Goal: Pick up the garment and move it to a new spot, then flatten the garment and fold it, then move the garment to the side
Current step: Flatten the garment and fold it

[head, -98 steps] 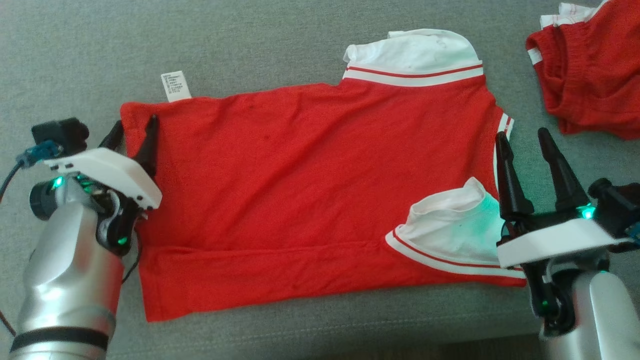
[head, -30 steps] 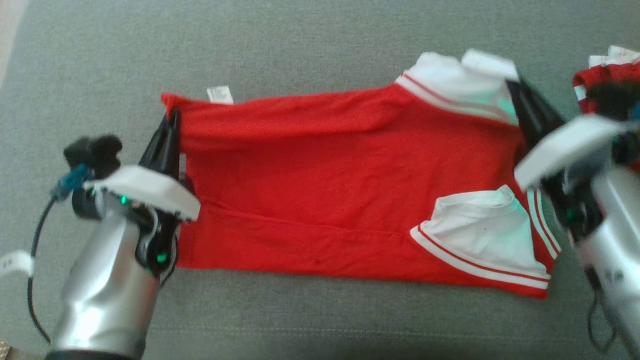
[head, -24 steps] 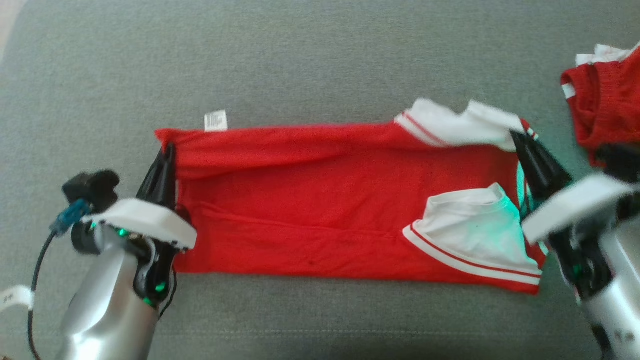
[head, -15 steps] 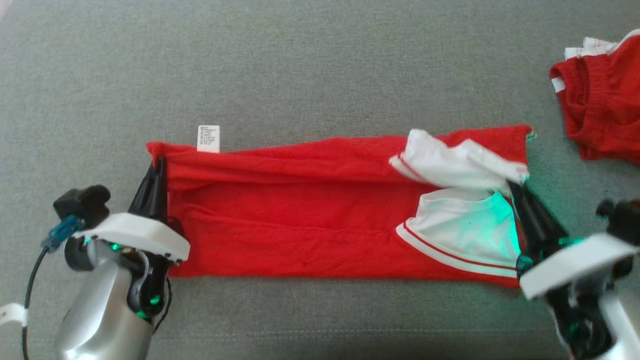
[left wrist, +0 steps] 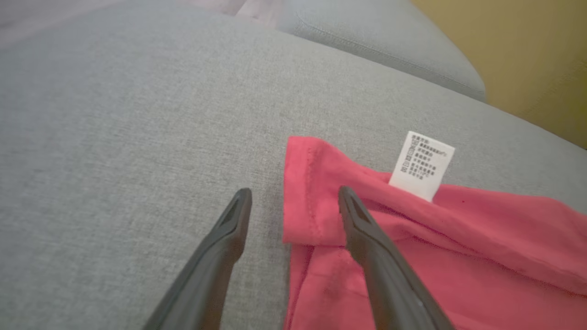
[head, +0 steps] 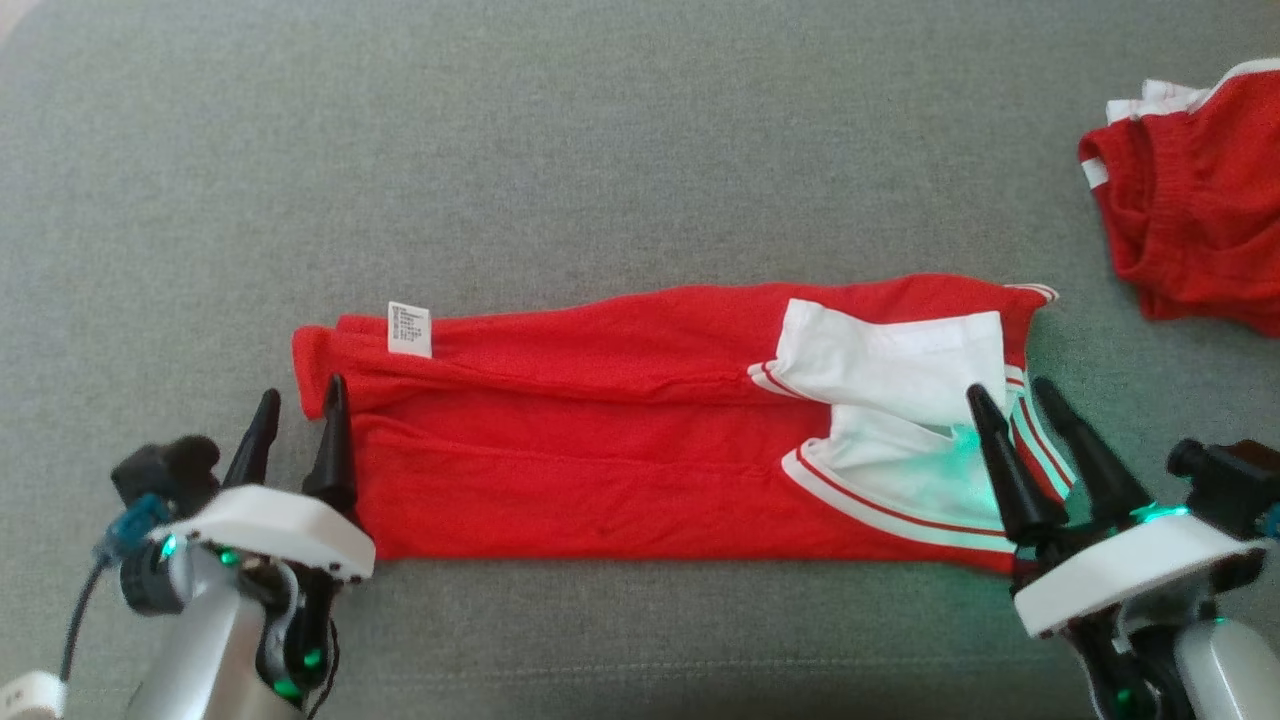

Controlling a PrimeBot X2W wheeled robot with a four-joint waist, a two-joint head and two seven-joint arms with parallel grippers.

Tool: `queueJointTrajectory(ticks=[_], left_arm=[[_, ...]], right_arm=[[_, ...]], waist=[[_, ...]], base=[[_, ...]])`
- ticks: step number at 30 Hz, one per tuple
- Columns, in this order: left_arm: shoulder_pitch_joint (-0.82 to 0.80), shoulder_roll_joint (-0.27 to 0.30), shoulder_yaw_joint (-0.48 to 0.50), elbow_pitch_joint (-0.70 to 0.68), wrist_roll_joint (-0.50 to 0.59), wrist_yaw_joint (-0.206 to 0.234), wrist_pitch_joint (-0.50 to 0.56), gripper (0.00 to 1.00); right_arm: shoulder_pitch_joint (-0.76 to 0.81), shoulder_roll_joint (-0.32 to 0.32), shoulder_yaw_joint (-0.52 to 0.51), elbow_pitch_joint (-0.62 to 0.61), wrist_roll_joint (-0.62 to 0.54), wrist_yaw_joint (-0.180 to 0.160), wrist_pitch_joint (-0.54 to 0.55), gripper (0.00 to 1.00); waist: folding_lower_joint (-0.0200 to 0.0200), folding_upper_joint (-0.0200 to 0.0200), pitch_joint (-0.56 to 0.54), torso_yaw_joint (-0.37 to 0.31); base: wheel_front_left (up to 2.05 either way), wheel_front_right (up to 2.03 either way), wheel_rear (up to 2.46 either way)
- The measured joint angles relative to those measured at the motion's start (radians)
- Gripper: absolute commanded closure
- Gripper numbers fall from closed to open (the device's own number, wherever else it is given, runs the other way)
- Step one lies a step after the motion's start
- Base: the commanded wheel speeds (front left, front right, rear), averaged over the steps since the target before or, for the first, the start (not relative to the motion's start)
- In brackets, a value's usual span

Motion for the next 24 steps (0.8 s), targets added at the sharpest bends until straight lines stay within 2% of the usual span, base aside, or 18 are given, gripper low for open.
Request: queueJointTrajectory(ticks=[3, 7, 12, 17, 24], left_arm=[[0.042, 0.000, 0.005, -0.069, 0.056, 0.030, -0.007, 0.00], [0.101, -0.005, 0.045, -0.231, 0.158, 0.072, -0.008, 0.00], [0.199, -0.015, 0.064, -0.391, 0.273, 0.081, -0.008, 0.00], [0.282, -0.015, 0.049, -0.442, 0.315, 0.081, -0.011, 0.00], [0.336, -0.015, 0.028, -0.447, 0.322, 0.090, -0.011, 0.00]], right_arm=[[0.000, 0.032, -0.040, -0.033, -0.067, 0.000, -0.050, 0.00], [0.000, 0.075, -0.089, -0.068, -0.159, 0.000, -0.092, 0.00], [0.001, 0.121, -0.122, -0.099, -0.271, 0.000, -0.111, 0.00], [0.052, 0.138, -0.124, -0.101, -0.330, 0.000, -0.109, 0.00], [0.103, 0.152, -0.127, -0.088, -0.350, 0.000, -0.108, 0.00]], waist=[[0.0000, 0.0000, -0.018, 0.000], [0.0000, 0.0000, -0.047, 0.002], [0.0000, 0.0000, -0.101, 0.008], [0.0000, 0.0000, -0.151, 0.008], [0.0000, 0.0000, -0.188, 0.005]], base=[[0.00, 0.00, 0.00], [0.00, 0.00, 0.00], [0.00, 0.00, 0.00], [0.00, 0.00, 0.00], [0.00, 0.00, 0.00]])
